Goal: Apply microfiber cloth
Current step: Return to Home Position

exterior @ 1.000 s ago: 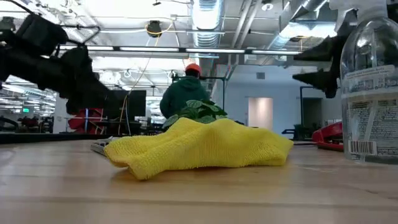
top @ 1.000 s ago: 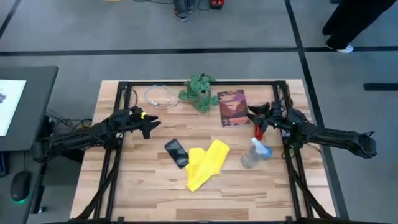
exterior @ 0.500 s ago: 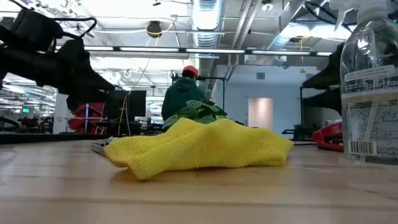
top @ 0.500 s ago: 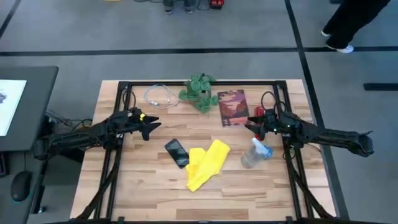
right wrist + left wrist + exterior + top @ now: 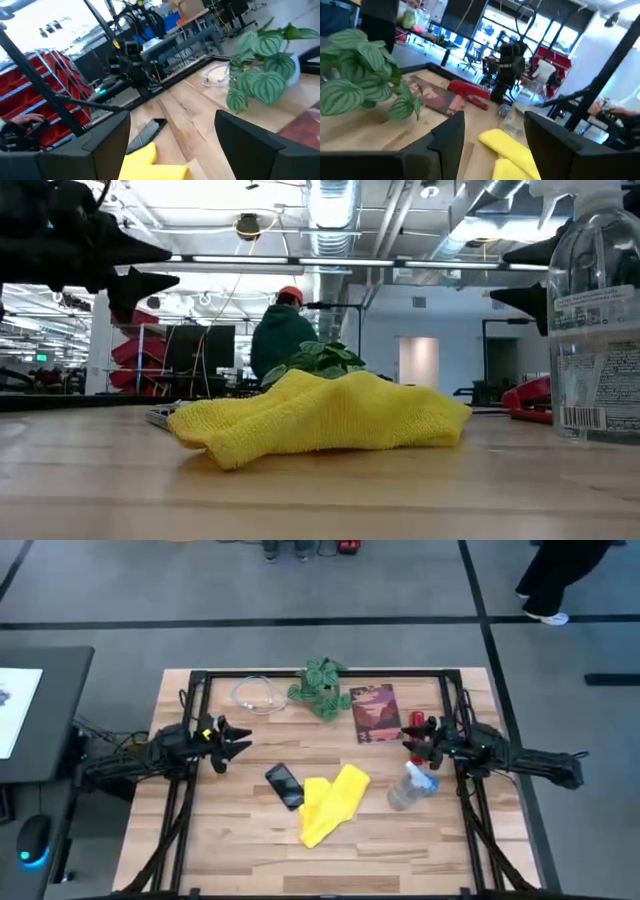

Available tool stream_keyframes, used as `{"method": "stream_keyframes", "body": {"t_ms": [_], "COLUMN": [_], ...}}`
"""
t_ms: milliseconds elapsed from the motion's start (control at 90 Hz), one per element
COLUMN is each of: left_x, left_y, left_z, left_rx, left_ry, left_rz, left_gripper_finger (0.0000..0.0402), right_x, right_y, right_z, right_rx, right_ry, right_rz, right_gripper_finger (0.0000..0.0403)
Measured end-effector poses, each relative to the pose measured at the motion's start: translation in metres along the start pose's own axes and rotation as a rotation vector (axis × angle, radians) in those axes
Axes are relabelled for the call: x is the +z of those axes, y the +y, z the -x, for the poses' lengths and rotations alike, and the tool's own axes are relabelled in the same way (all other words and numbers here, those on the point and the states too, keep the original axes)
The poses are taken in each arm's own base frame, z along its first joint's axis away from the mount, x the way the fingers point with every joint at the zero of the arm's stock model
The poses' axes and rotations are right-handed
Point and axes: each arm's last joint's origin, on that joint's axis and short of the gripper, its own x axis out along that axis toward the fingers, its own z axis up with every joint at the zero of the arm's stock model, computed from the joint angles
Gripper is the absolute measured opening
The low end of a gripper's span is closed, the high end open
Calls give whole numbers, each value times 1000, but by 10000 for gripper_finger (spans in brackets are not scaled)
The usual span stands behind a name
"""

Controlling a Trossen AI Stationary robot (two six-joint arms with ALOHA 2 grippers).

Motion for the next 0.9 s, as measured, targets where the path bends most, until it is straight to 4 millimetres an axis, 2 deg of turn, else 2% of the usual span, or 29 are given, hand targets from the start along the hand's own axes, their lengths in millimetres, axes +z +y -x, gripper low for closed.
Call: {"method": "stream_keyframes", "body": {"t_ms": [900], "left_x": [-4], "left_y": [1], "left_z": [0], "left_rx": [17], "left_ry": [35], "left_rz": [0], "left_gripper_finger": [180], "right_x": [-1], "right_y": [-1], "right_z": [-1], "right_rx": [-10], "right_ry": [16], "right_rz": [0], "right_gripper_finger": [275]}}
